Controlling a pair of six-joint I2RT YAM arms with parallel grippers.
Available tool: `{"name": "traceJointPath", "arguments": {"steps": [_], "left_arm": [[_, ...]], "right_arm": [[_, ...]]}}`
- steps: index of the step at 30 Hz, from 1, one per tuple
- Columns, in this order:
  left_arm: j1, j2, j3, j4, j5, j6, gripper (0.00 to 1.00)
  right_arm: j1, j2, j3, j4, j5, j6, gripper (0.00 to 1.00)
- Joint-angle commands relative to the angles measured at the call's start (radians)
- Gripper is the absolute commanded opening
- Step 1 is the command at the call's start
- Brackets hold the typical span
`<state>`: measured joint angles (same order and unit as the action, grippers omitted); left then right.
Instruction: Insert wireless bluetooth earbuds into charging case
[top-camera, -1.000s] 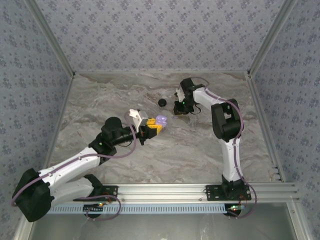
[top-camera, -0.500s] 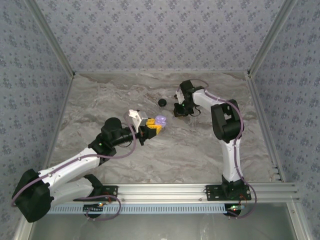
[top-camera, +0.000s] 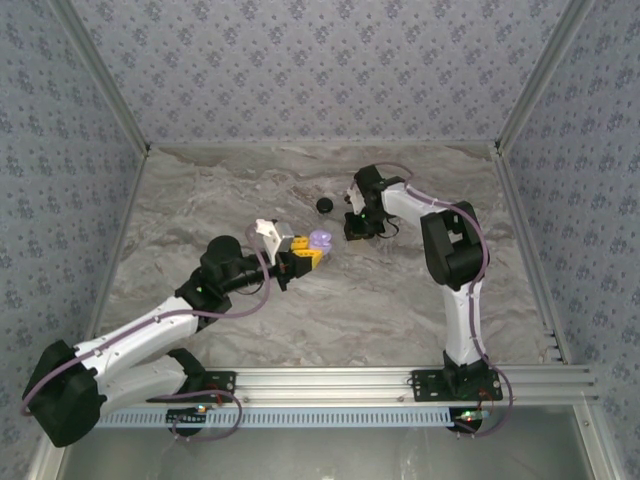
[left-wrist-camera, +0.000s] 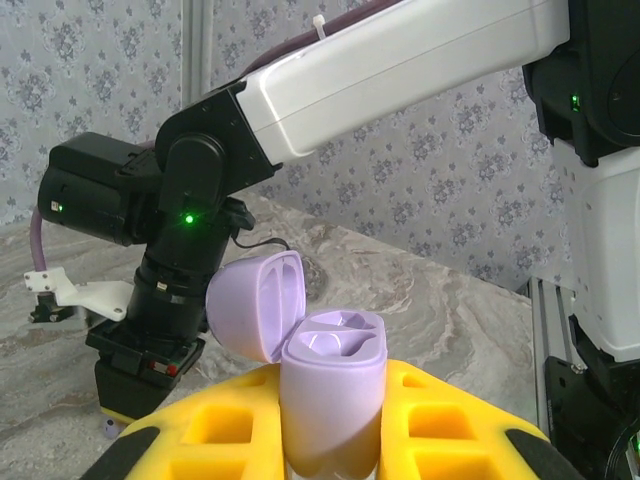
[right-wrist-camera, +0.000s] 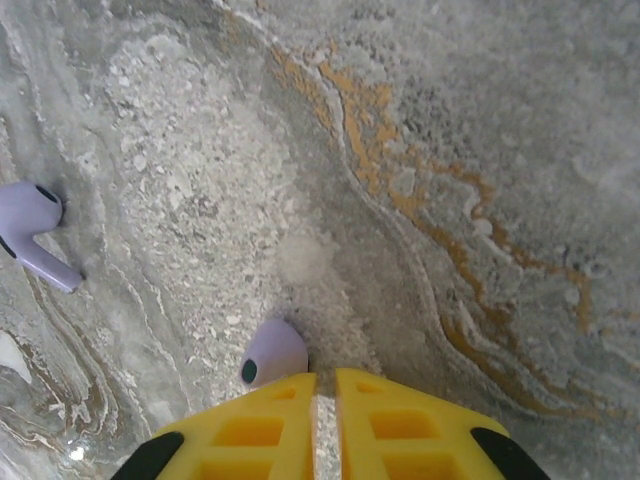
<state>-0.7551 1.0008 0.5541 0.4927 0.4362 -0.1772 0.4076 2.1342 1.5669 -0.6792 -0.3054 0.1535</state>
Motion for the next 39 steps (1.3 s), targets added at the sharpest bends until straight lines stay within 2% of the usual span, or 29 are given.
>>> {"name": "traceJointPath", "arguments": {"steps": [1, 7, 14, 24, 31, 39], "left_arm": [[-0.005, -0.028, -0.005, 0.017, -0.009, -0.01, 0.1], [-0.006, -0.03, -0.008, 0.017, -0.013, -0.008, 0.1], [-0.006, -0.03, -0.01, 0.019, -0.014, -0.007, 0.1], [-0.006, -0.035, -0.014, 0.015, -0.014, -0.004, 0.1], [-0.004, -0.04, -0.017, 0.017, -0.015, -0.004, 0.1], [-0.005, -0.044, -0.019, 0.015, -0.015, -0.006, 0.1]], "right_arm": [[0.015, -0.065, -0.003, -0.044, 0.027, 0.03, 0.17], [0.044, -0.081, 0.011, -0.045, 0.074, 0.083, 0.33], [0.078, -0.027, 0.061, -0.065, 0.186, 0.212, 0.43], [0.129, 0.057, 0.175, -0.157, 0.363, 0.305, 0.41], [0.132, 0.085, 0.209, -0.175, 0.364, 0.308, 0.35], [0.134, 0.114, 0.232, -0.179, 0.348, 0.31, 0.32]]}}
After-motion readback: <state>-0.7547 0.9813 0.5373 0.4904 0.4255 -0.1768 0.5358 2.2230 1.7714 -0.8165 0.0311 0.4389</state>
